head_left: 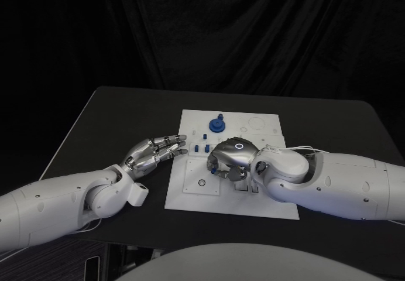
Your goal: Assemble the parts on the task board
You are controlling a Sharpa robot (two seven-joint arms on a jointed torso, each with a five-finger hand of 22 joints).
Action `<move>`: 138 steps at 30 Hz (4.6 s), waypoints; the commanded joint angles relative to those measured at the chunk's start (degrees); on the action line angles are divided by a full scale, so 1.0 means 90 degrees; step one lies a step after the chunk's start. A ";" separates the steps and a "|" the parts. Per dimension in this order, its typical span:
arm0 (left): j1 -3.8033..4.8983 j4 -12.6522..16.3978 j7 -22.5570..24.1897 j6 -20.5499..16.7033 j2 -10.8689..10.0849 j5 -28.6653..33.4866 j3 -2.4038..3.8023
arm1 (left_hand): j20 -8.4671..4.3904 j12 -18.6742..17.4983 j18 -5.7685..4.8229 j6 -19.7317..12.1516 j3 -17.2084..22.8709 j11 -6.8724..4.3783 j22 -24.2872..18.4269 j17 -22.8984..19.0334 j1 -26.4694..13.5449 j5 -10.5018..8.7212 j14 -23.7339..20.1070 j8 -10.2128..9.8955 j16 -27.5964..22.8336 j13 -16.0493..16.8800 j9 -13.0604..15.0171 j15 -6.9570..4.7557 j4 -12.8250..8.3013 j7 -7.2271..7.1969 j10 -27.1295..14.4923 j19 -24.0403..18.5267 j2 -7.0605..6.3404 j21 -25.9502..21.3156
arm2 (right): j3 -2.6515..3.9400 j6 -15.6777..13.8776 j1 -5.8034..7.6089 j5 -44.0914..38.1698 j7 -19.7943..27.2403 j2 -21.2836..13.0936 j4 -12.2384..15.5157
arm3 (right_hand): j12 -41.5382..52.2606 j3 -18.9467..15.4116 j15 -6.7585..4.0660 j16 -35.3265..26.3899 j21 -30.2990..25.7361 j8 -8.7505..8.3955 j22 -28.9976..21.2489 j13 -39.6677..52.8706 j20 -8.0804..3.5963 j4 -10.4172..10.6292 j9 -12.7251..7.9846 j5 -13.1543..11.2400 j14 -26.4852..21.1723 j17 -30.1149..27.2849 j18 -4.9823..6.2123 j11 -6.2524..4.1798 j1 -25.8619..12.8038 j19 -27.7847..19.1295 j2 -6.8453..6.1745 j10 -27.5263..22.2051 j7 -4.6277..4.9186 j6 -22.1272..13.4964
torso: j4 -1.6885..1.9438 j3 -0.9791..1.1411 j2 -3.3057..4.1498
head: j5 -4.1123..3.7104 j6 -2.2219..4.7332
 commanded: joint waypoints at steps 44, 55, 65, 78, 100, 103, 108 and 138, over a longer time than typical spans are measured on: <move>-0.0052 -0.0025 0.0505 0.0076 0.0013 0.0038 0.0006 | -0.0004 -0.0035 -0.0099 0.0054 0.0028 -0.0026 -0.0041 -0.0008 -0.0032 -0.0048 -0.0039 0.0046 -0.0041 -0.0006 0.0002 0.0029 -0.0042 0.0089 -0.0093 -0.0061 0.0053 -0.0019 | 0.0030 -0.0247 0.0278 0.0108 -0.0228 -0.0556 0.0310 | -0.0180 -0.0892 0.0339 -0.0397 -0.1310 -0.0860 0.0253 0.0112 0.0326 0.0373 -0.0604 -0.0429 -0.0544 -0.0449 0.0128 0.0433 -0.0064 -0.0406 0.0005 -0.1695 0.0118 -0.1332 | 0.0003 0.0005 -0.0007 | -0.0061 0.0001; -0.0053 -0.0016 0.0534 0.0020 0.0036 0.0038 0.0006 | -0.0014 -0.0015 -0.0094 -0.0032 0.0051 0.0046 -0.0113 -0.0010 -0.0066 -0.0018 -0.0066 0.0031 -0.0047 -0.0003 -0.0024 0.0016 -0.0052 -0.0011 -0.0110 -0.0098 0.0061 -0.0025 | 0.0020 -0.0321 0.0814 0.0272 -0.0543 -0.1381 0.0361 | -0.0283 -0.0784 0.0361 -0.0144 -0.0790 -0.0840 0.0403 -0.0034 0.0336 0.0458 -0.0803 -0.0068 -0.0253 -0.0273 0.0050 0.0467 -0.0012 -0.0059 0.0023 -0.1611 0.0228 -0.1186 | 0.0000 0.0002 -0.0009 | -0.0126 0.0001; -0.0053 -0.0020 0.0555 0.0022 0.0056 0.0038 0.0007 | -0.0012 -0.0015 -0.0091 -0.0072 0.0059 0.0081 -0.0116 -0.0011 -0.0085 -0.0019 -0.0074 0.0023 -0.0047 -0.0004 -0.0036 0.0018 -0.0053 -0.0062 -0.0125 -0.0097 0.0066 -0.0021 | -0.0005 -0.0250 0.0651 0.0461 -0.0624 -0.1624 0.0075 | -0.0363 -0.0837 0.0353 -0.0085 -0.0703 -0.0848 0.0424 -0.0115 0.0332 0.0631 -0.0916 -0.0226 -0.0184 -0.0229 0.0035 0.0455 -0.0139 0.0012 -0.0009 -0.1556 0.0174 -0.1142 | 0.0006 0.0003 0.0000 | -0.0102 0.0001; -0.0057 -0.0025 0.0565 0.0057 0.0096 0.0037 0.0007 | -0.0010 -0.0027 -0.0092 -0.0093 0.0068 0.0088 -0.0119 -0.0011 -0.0092 -0.0014 -0.0079 0.0017 -0.0048 -0.0007 -0.0042 0.0025 -0.0053 -0.0081 -0.0144 -0.0095 0.0077 -0.0020 | -0.0009 -0.0200 0.0441 0.0578 -0.0550 -0.1596 -0.0002 | -0.0344 -0.0880 0.0335 -0.0064 -0.0697 -0.0848 0.0430 -0.0150 0.0319 0.0711 -0.1024 -0.0355 -0.0147 -0.0231 0.0032 0.0430 -0.0131 0.0061 -0.0006 -0.1387 0.0188 -0.1102 | 0.0008 0.0012 0.0008 | -0.0113 0.0001; -0.0065 -0.0011 0.0527 0.0086 0.0093 0.0037 0.0007 | -0.0005 -0.0023 -0.0101 -0.0055 0.0093 0.0063 -0.0133 -0.0009 -0.0112 -0.0009 -0.0073 0.0028 -0.0033 -0.0007 -0.0038 0.0043 -0.0050 -0.0043 -0.0163 -0.0089 0.0107 -0.0014 | -0.0007 -0.0257 0.0307 0.0585 -0.0331 -0.1403 -0.0067 | -0.0295 -0.0449 0.0207 0.0014 -0.0462 -0.0686 0.0505 -0.0223 0.0206 0.0580 -0.1140 -0.0222 -0.0042 -0.0176 -0.0004 0.0285 0.0103 0.0207 -0.0061 -0.0659 0.0158 -0.0784 | -0.0002 0.0011 0.0001 | -0.0103 0.0001; -0.0066 -0.0013 0.0518 0.0091 0.0099 0.0037 0.0007 | -0.0005 -0.0016 -0.0104 -0.0040 0.0103 0.0044 -0.0137 -0.0008 -0.0114 -0.0009 -0.0071 0.0033 -0.0027 -0.0006 -0.0037 0.0047 -0.0056 -0.0017 -0.0165 -0.0086 0.0110 -0.0013 | -0.0006 -0.0330 0.0304 0.0585 -0.0295 -0.1389 -0.0069 | -0.0229 -0.0362 0.0142 0.0075 -0.0329 -0.0623 0.0533 -0.0196 0.0161 0.0554 -0.1112 -0.0225 0.0019 -0.0112 -0.0021 0.0211 0.0156 0.0267 -0.0047 -0.0406 0.0156 -0.0673 | -0.0007 0.0017 0.0004 | -0.0102 0.0001; -0.0069 -0.0021 0.0505 0.0106 0.0110 0.0037 0.0007 | -0.0005 -0.0012 -0.0108 -0.0022 0.0113 0.0028 -0.0147 -0.0008 -0.0113 -0.0009 -0.0073 0.0039 -0.0026 -0.0006 -0.0035 0.0050 -0.0064 0.0007 -0.0167 -0.0087 0.0112 -0.0012 | -0.0006 -0.0503 0.0296 0.0585 -0.0247 -0.1379 -0.0068 | -0.0114 -0.0243 0.0044 0.0196 -0.0019 -0.0359 0.0599 -0.0124 0.0060 0.0455 -0.0957 -0.0195 0.0154 0.0018 -0.0066 0.0097 0.0273 0.0402 -0.0002 -0.0001 0.0092 -0.0208 | 0.0008 0.0015 0.0007 | -0.0108 0.0001; -0.0084 -0.0066 0.0479 0.0069 0.0114 0.0038 0.0007 | -0.0006 -0.0014 -0.0118 0.0038 0.0157 0.0005 -0.0185 -0.0010 -0.0110 -0.0036 -0.0090 0.0060 -0.0028 -0.0008 -0.0027 0.0053 -0.0096 0.0076 -0.0191 -0.0093 0.0123 -0.0013 | 0.0007 -0.0575 0.0956 0.0585 -0.0487 -0.1844 0.1213 | -0.0235 -0.0217 -0.0171 0.0254 0.0407 0.0124 0.0675 -0.0056 -0.0148 0.0308 -0.0404 -0.0345 0.0338 0.0130 -0.0131 -0.0164 0.0263 0.0581 0.0032 0.0656 -0.0180 0.0500 | 0.0001 0.0004 -0.0011 | -0.0016 0.0001</move>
